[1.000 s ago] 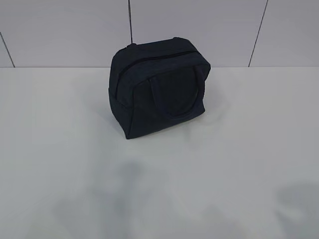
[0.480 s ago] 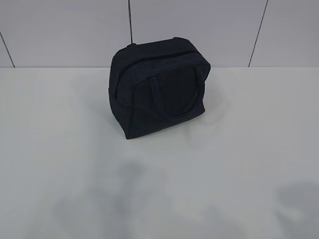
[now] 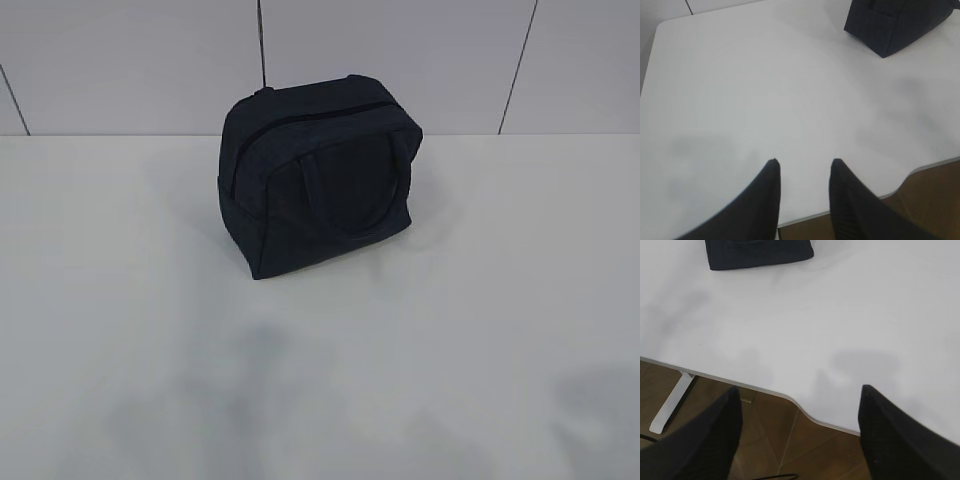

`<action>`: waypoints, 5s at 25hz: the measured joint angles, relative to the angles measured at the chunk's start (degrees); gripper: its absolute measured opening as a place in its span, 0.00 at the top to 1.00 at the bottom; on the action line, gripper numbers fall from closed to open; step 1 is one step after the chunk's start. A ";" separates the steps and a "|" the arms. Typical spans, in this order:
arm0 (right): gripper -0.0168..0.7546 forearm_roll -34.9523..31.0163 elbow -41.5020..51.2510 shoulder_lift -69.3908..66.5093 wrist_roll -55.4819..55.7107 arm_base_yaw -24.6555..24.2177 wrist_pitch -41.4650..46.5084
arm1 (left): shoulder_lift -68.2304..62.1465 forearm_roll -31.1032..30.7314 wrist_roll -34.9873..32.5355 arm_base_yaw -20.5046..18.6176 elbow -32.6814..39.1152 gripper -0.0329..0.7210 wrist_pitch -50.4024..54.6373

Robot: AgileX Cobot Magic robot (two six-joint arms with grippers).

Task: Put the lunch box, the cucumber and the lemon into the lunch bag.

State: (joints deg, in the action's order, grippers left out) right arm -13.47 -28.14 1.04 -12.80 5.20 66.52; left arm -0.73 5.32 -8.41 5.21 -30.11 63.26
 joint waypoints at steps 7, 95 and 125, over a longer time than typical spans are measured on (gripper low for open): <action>0.28 0.00 0.00 0.00 0.00 0.00 0.00 | 0.00 0.00 0.00 0.00 0.00 0.64 0.00; 0.28 0.00 0.00 0.00 0.00 0.00 0.00 | 0.00 0.00 0.00 0.00 0.00 0.64 0.00; 0.28 0.00 0.00 0.00 0.00 0.00 0.00 | 0.00 0.00 0.00 0.00 0.00 0.64 0.00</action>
